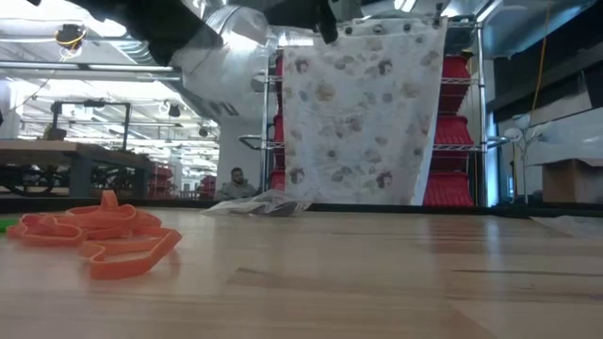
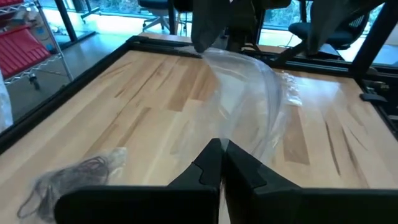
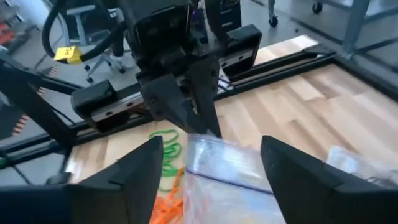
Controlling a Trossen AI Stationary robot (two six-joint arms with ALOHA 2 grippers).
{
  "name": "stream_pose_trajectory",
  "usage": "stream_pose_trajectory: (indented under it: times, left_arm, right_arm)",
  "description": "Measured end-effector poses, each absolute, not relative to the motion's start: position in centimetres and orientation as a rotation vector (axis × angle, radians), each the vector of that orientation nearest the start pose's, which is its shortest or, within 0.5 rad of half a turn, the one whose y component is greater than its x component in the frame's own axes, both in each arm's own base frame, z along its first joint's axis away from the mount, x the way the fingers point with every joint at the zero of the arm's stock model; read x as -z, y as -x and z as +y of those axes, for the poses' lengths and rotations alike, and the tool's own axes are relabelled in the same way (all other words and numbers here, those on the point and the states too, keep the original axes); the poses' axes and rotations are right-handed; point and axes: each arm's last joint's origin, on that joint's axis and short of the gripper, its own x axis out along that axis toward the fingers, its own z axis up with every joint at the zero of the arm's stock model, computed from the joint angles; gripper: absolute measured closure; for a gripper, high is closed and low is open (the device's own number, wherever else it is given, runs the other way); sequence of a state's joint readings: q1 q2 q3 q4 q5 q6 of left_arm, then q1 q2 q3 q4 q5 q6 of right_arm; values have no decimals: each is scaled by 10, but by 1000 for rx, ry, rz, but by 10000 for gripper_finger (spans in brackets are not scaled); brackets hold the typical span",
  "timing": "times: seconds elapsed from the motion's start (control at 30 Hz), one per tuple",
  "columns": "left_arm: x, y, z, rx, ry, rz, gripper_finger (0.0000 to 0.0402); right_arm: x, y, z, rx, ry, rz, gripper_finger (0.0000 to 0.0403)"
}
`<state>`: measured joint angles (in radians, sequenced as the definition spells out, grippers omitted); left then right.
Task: Sort rubber bands
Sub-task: Open the transparent zip bag
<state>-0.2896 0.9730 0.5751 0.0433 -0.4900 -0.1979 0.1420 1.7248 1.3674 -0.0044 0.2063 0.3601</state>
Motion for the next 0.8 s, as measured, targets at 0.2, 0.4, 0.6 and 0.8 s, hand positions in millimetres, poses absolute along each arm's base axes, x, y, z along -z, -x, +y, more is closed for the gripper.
stream_pose_trajectory:
  times: [0.2, 0.4, 0.6, 0.8]
  left_arm:
    - [-250, -203, -47, -228, 64, 307, 401]
    - [-250, -203, -47, -229, 64, 307, 401]
    - [-250, -203, -46, -229, 63, 307, 401]
    - [-250, -203, -46, -229, 64, 307, 401]
  right_arm:
    - [-302, -398, 52, 125, -335, 329, 119]
    - [-301, -398, 52, 108, -334, 342, 118]
    - [-301, -398, 52, 108, -333, 343, 118]
    - [-301, -398, 52, 108, -333, 343, 118]
